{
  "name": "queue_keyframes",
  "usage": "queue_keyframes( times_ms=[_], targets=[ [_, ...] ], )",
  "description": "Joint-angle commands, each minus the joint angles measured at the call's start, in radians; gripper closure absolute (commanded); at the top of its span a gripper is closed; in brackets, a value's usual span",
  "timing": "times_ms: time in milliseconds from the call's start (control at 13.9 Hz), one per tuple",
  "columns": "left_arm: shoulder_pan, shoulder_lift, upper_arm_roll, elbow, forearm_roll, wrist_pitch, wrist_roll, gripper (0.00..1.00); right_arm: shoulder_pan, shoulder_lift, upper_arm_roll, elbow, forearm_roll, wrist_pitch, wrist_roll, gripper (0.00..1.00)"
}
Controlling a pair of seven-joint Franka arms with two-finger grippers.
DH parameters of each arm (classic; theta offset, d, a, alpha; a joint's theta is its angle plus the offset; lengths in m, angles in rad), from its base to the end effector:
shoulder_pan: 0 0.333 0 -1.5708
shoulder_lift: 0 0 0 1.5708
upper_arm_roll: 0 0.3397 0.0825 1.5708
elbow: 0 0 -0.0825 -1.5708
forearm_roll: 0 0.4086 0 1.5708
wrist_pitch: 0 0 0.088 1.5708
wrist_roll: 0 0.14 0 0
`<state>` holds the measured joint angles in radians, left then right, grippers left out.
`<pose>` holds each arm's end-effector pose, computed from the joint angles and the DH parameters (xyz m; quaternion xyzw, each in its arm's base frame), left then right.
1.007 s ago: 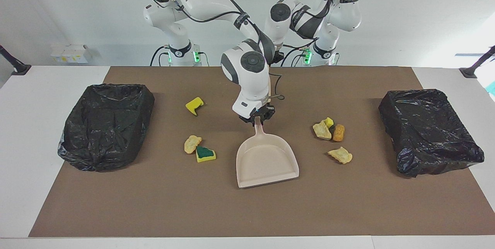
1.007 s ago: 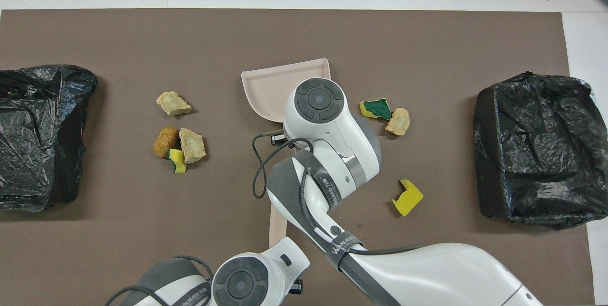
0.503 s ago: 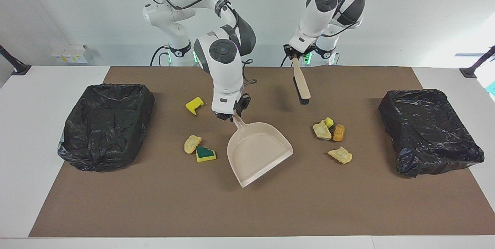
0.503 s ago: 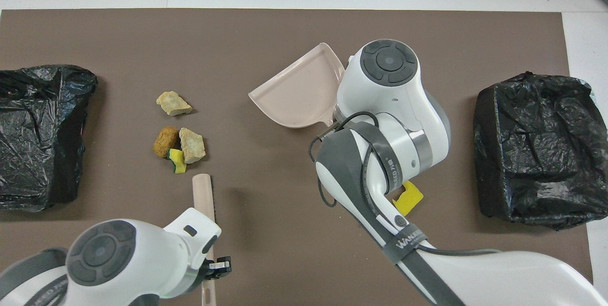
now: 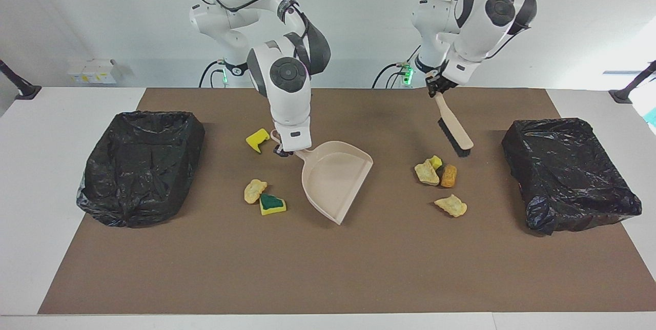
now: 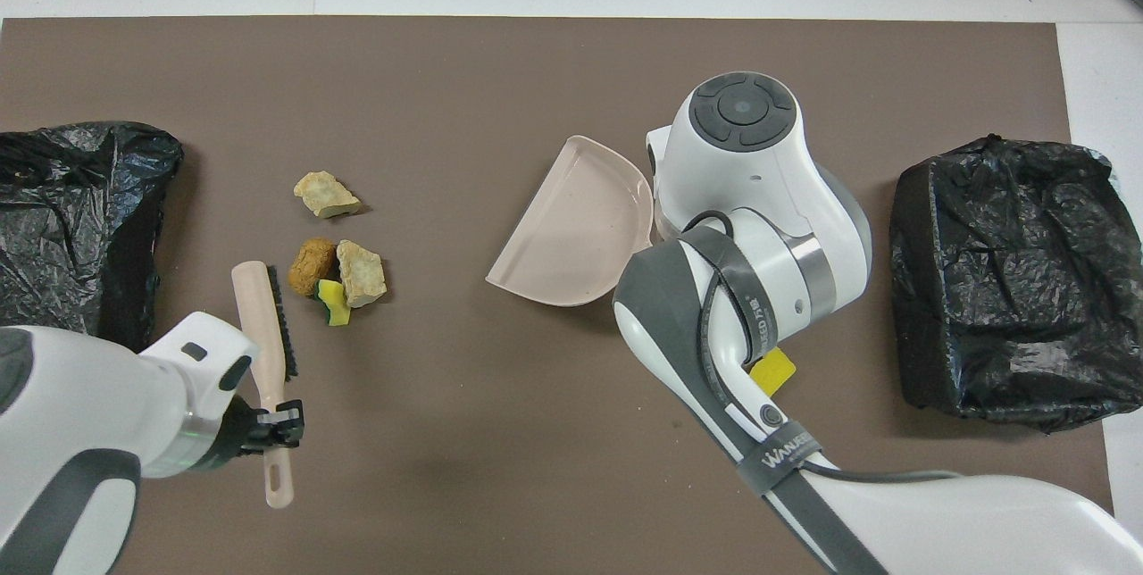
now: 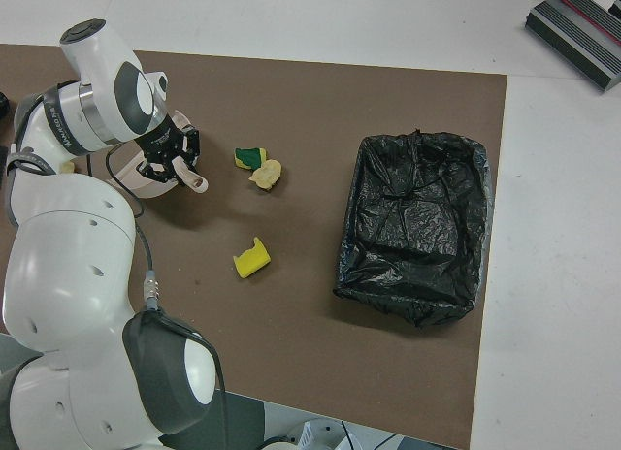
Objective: Sweep and dump trash in bin
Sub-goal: 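Grasp and lift the dustpan with the right gripper while the left gripper takes the brush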
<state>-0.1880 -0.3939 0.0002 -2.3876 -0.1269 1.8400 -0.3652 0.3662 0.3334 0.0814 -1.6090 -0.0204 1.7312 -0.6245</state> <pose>0.4082 -0.0919 0.4349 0.9892 0.1096 -0.0900 0.0365 0.5949 0.2775 0.4008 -0.8540 -0.5095 0.1041 0.0129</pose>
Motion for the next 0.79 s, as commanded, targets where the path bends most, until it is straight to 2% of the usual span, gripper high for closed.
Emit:
queue_keyframes(
  times_ms=[0, 288, 431, 575, 719],
  targets=[
    [0.054, 0.085, -0.014, 0.04, 0.015, 0.1, 0.07, 1.0, 0.016, -0.074, 0.004, -0.1, -0.074, 0.017, -0.113, 1.0],
    [0.148, 0.142, -0.014, 0.068, 0.015, 0.128, 0.277, 1.0, 0.034, -0.123, 0.005, -0.204, -0.125, 0.1, -0.245, 1.0],
    [0.144, 0.212, -0.014, 0.062, 0.03, 0.14, 0.276, 1.0, 0.031, -0.129, 0.005, -0.23, -0.136, 0.143, -0.323, 1.0],
    [0.137, 0.242, -0.015, 0.061, 0.032, 0.175, 0.273, 1.0, 0.027, -0.128, 0.005, -0.232, -0.136, 0.163, -0.36, 1.0],
    [0.099, 0.276, -0.02, 0.045, 0.032, 0.237, 0.18, 1.0, 0.019, -0.132, 0.005, -0.249, -0.138, 0.166, -0.365, 1.0]
  ],
)
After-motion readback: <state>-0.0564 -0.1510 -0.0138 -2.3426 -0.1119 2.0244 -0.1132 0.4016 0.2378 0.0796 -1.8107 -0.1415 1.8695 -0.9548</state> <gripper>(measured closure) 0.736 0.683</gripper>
